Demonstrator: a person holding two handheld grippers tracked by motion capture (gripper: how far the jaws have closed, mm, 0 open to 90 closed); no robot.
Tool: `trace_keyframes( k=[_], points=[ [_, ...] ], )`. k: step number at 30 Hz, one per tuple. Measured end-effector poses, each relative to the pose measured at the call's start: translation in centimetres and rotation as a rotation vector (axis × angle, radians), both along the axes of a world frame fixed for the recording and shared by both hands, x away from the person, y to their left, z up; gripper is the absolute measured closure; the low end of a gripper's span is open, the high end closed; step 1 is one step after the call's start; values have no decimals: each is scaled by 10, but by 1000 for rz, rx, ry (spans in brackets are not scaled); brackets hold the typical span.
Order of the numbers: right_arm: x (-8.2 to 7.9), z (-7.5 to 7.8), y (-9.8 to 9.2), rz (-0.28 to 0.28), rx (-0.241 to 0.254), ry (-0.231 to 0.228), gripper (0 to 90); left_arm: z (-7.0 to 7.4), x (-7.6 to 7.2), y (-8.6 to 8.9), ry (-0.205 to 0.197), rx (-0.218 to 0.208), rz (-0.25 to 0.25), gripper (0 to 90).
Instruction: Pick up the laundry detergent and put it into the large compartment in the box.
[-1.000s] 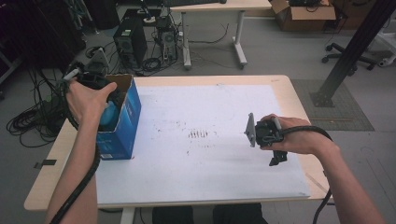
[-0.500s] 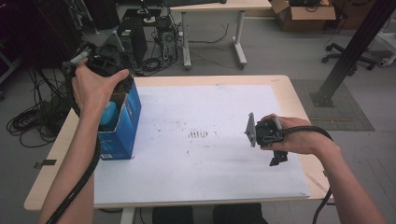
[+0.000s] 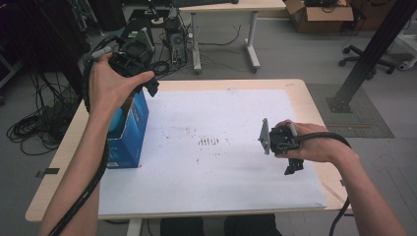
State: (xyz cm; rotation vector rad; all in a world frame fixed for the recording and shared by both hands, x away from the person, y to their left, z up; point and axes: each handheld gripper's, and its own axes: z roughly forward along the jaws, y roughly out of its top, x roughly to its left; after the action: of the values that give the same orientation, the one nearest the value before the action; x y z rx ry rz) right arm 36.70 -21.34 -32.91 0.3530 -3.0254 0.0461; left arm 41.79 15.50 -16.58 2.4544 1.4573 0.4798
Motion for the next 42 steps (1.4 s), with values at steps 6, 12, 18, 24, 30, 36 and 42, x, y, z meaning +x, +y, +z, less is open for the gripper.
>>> trace_keyframes(
  k=[6,12,18,24,30,36,42],
  points=[
    [0,1,1,0,3,0,58,-1,-6,-25,0,19,-119,159],
    [0,1,1,-2,2,1,57,-12,-10,-46,11,38,-219,159],
    [1,1,1,-4,1,7,57,-31,-16,-63,45,55,-329,157],
    [0,1,2,-13,-6,5,57,-52,-22,-77,76,74,-429,159],
    [1,2,2,-10,2,6,56,-72,-26,-85,119,77,-494,120],
    [1,1,1,-6,7,7,56,-95,-31,-89,160,39,-585,48],
    [0,3,-2,-20,6,11,56,-117,-42,-94,199,32,-698,47]
  ],
)
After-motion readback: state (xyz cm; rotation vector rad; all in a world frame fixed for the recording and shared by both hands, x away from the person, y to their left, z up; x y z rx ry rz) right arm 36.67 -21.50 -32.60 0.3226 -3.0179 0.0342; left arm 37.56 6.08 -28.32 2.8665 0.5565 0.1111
